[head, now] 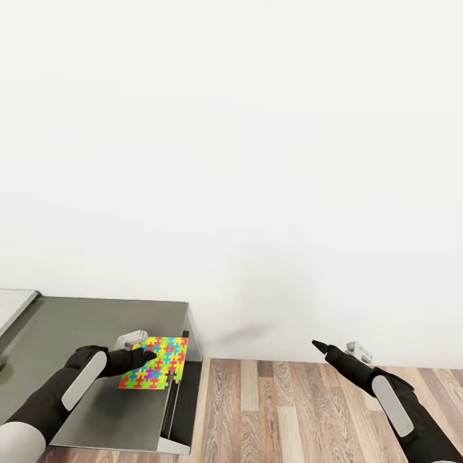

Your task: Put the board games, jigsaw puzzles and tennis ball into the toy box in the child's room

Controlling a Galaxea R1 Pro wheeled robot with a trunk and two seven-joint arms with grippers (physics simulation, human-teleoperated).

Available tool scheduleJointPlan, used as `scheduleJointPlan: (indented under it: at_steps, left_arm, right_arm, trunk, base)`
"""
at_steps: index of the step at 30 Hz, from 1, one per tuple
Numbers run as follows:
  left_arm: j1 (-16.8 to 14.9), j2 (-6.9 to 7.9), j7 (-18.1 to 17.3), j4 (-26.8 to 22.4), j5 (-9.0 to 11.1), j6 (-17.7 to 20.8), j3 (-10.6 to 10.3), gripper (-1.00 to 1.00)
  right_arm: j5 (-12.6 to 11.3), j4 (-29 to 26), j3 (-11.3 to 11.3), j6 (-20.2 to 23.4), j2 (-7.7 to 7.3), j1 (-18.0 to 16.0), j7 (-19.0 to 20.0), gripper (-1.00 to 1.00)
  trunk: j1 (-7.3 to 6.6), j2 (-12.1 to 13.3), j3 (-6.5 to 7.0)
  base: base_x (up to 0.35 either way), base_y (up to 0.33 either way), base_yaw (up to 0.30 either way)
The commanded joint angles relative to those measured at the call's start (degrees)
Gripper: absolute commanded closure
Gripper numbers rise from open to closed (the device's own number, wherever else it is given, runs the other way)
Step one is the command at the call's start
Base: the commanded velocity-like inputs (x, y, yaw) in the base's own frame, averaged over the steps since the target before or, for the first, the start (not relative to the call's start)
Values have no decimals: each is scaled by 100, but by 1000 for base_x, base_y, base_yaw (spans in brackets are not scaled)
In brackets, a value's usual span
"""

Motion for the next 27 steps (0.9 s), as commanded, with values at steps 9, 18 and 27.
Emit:
scheduleJointPlan:
  at_steps: [9, 18, 27]
  left_arm:
    - [3, 3, 33, 54, 173, 5, -22, -100]
    - [3, 20, 30, 54, 173, 5, -18, -100]
    - [3, 81, -1, -82, 173, 14, 4, -100]
  right_arm:
    - [-14, -4, -7, 38, 2, -3, 14, -100]
    - [-14, -4, -6, 29, 2, -3, 14, -100]
    - [-23, -4, -6, 41, 2, -3, 22, -100]
  trunk:
    - [5, -8, -12]
    - [5, -8, -12]
    - [5, -8, -12]
  base:
    - [0, -82, 0]
    - [0, -34, 0]
    - [0, 0, 0]
